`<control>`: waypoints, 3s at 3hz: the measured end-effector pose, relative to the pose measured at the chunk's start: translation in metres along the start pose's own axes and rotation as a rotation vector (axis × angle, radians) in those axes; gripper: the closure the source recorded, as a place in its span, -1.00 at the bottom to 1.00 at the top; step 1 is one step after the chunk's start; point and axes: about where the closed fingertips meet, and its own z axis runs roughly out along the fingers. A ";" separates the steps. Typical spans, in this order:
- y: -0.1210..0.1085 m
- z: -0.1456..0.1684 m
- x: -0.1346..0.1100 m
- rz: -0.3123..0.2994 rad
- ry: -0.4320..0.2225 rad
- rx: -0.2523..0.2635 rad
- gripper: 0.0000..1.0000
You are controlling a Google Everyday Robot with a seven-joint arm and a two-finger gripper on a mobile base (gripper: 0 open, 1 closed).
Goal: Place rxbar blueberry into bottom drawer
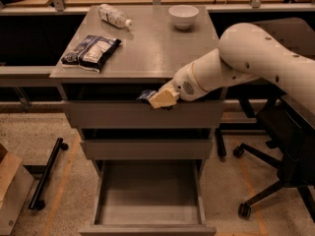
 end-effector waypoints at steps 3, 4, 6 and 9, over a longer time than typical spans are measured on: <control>0.040 0.081 0.147 0.217 0.051 -0.133 1.00; 0.024 0.117 0.185 0.312 0.041 -0.119 1.00; 0.019 0.143 0.195 0.322 0.031 -0.146 1.00; -0.033 0.254 0.241 0.338 0.030 -0.249 1.00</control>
Offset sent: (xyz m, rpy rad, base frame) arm -0.0900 -0.0158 -0.1745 0.0613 0.3129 -0.0715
